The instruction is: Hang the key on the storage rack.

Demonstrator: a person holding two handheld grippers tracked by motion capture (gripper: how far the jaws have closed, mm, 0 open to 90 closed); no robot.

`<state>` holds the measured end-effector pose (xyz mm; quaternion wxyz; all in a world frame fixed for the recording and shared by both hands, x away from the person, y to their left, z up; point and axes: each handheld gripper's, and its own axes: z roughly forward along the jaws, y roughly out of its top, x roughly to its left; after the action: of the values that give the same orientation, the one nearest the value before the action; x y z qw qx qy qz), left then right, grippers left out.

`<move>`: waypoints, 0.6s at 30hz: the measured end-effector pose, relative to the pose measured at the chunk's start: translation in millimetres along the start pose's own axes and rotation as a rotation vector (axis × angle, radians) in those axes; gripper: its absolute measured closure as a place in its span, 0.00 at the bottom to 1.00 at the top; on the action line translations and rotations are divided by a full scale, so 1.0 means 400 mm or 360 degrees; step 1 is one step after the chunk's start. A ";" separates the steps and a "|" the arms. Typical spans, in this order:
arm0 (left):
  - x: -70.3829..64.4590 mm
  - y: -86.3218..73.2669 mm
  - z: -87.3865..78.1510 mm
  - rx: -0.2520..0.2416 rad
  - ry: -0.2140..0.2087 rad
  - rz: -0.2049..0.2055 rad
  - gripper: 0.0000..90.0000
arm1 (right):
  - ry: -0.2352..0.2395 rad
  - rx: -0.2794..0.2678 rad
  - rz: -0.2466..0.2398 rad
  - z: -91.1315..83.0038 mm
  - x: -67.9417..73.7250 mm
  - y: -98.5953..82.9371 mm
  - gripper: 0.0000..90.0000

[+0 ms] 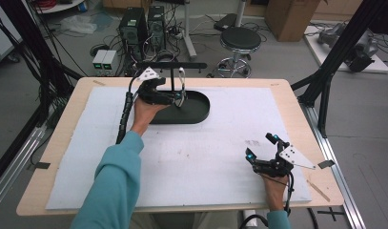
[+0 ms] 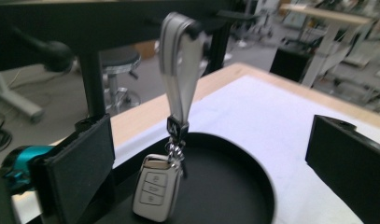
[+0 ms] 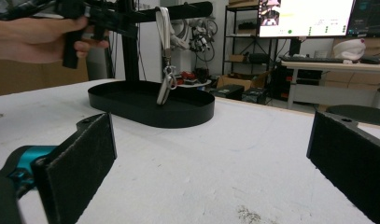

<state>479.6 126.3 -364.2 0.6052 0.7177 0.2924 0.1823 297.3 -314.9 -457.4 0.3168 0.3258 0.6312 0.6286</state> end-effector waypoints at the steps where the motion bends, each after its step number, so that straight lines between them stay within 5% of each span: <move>1: -0.007 -0.002 -0.019 -0.0008 -0.0024 0.0032 0.02 | 0.0001 -0.0001 -0.0001 0.000 0.000 0.000 0.01; 9: -0.052 -0.020 -0.193 -0.0152 -0.0109 0.0158 0.02 | 0.0000 0.0004 0.0015 0.000 0.000 0.000 0.01; 18: -0.095 -0.126 -0.371 -0.0213 -0.0082 0.0229 0.02 | -0.0003 -0.0003 -0.0005 0.001 -0.001 0.000 0.01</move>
<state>349.2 219.6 -380.0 0.6445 0.6992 0.2114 0.2260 297.8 -314.9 -457.4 0.3187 0.3249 0.6309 0.6284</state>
